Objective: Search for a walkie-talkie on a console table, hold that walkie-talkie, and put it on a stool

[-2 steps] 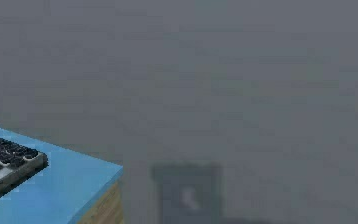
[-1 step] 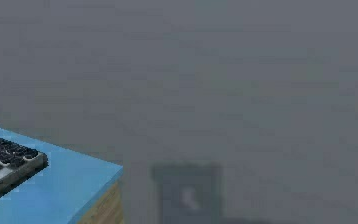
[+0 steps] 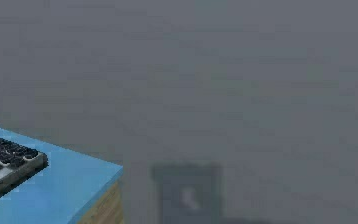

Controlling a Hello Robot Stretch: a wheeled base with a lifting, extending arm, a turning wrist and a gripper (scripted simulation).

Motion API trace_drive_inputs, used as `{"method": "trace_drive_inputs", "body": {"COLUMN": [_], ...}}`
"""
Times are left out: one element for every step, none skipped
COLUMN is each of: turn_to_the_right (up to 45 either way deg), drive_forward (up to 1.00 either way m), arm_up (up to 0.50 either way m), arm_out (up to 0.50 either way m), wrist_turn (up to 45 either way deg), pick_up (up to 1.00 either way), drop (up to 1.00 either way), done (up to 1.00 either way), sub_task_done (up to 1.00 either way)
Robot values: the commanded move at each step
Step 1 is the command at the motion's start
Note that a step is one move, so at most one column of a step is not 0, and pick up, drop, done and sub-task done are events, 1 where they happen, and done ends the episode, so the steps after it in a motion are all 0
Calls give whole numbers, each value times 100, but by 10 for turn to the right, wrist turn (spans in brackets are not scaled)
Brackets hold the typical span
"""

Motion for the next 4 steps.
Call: {"method": "trace_drive_inputs", "body": {"turn_to_the_right": [0, 0, 0, 0], "drive_forward": [0, 0, 0, 0], "arm_up": [-10, -32, 0, 10], "arm_out": [0, 0, 0, 0], "wrist_turn": [0, 0, 0, 0], "pick_up": [0, 0, 0, 0], "drop": [0, 0, 100, 0], "done": [0, 0, 0, 0], "sub_task_done": [0, 0, 0, 0]}}
